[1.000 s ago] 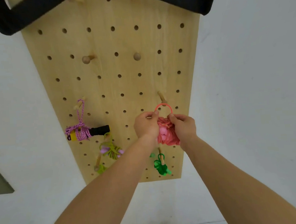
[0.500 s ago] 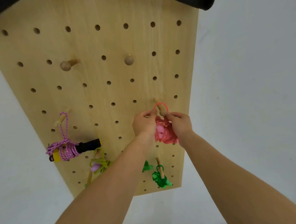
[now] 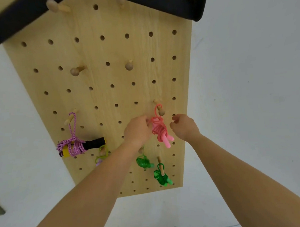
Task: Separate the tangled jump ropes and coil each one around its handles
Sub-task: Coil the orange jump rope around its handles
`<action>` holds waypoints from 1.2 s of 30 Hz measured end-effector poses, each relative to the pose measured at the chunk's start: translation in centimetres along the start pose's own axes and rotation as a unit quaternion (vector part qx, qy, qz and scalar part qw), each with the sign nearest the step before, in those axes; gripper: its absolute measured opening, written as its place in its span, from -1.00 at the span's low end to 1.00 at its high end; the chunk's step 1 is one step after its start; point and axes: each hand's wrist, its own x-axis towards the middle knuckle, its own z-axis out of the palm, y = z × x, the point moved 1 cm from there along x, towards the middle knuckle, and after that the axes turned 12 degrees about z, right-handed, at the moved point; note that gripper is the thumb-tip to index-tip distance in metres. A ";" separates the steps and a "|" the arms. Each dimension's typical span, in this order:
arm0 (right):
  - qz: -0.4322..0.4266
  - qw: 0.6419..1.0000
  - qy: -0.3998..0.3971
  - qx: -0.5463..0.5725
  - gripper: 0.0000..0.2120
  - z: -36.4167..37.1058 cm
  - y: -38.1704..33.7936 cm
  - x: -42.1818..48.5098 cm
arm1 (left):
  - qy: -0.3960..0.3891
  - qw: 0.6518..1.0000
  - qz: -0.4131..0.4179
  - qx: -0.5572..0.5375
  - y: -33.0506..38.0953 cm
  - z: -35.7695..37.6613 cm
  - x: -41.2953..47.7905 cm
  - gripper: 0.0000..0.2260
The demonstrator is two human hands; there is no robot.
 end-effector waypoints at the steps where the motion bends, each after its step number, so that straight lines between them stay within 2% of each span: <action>1: -0.003 1.000 0.000 -0.025 -0.55 -0.4 0.2 -0.6 | -0.027 0.999 0.010 0.035 0.1 -0.5 -0.9 -0.77; 5: -0.028 0.995 -0.011 -0.091 -0.53 -1.7 1.1 -3.1 | -0.107 0.988 -0.015 0.111 0.4 -1.8 -4.1 -0.70; 8: -0.062 0.989 -0.030 -0.129 -0.60 -2.0 1.5 -5.1 | -0.118 0.984 -0.027 0.130 1.1 -2.5 -6.4 -0.63; 10: -0.083 0.984 -0.042 -0.152 -0.65 -1.9 1.8 -6.3 | -0.118 0.984 -0.031 0.128 1.6 -2.8 -8.0 -0.66; 14: -0.105 0.974 -0.063 -0.192 -0.63 -0.8 2.5 -9.0 | -0.127 0.983 -0.043 0.127 0.8 -2.8 -11.7 -0.65; 21: -0.076 0.971 -0.091 -0.210 -0.67 3.4 2.4 -13.6 | -0.170 0.980 -0.051 0.090 -5.7 -3.3 -17.2 -0.75; 25: -0.062 0.971 -0.097 -0.211 -0.70 8.3 1.8 -16.7 | -0.181 0.981 -0.048 0.050 -9.5 -3.4 -20.5 -0.87; 28: -0.061 0.960 -0.117 -0.245 -0.68 13.6 3.0 -18.9 | -0.216 0.972 -0.084 0.032 -12.7 -1.2 -22.9 -0.79; 36: -0.029 0.942 -0.184 -0.280 -0.61 28.6 14.8 -20.6 | -0.255 0.959 -0.123 0.001 -19.3 12.9 -32.8 -0.84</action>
